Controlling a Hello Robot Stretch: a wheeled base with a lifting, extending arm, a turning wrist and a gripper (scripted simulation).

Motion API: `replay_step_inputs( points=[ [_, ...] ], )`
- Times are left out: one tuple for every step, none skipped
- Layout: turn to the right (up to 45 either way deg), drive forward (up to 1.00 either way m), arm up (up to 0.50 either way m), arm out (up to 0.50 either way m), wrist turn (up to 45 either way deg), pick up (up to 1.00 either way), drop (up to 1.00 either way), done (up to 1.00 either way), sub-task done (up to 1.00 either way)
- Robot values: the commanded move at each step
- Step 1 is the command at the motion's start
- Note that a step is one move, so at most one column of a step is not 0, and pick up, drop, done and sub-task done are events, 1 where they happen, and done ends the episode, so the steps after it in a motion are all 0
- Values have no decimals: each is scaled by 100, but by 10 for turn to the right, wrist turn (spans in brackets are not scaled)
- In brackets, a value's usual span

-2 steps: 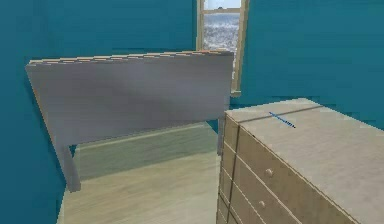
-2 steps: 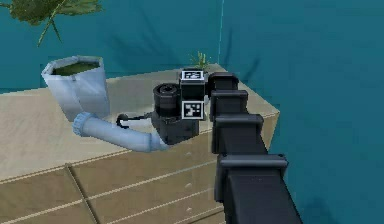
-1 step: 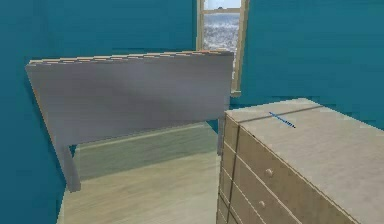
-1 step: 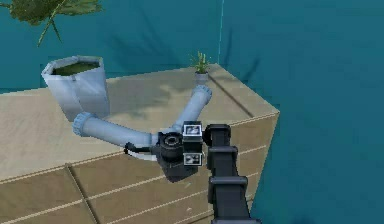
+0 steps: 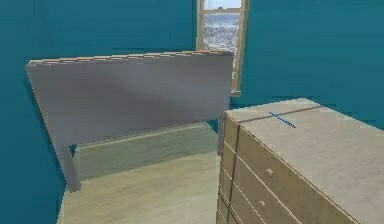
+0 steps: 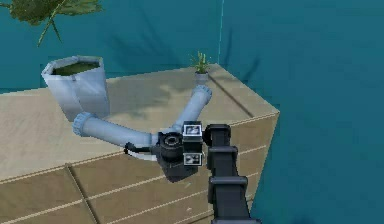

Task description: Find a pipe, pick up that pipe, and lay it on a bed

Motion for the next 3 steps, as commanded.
replay_step_inputs(
  points=[
    [0, 0, 10, 0, 0, 0, 0, 0, 0],
    [0, 0, 0, 0, -450, 0, 0, 0, 0],
    [0, 0, 0, 0, -450, 0, 0, 0, 0]
  ],
)
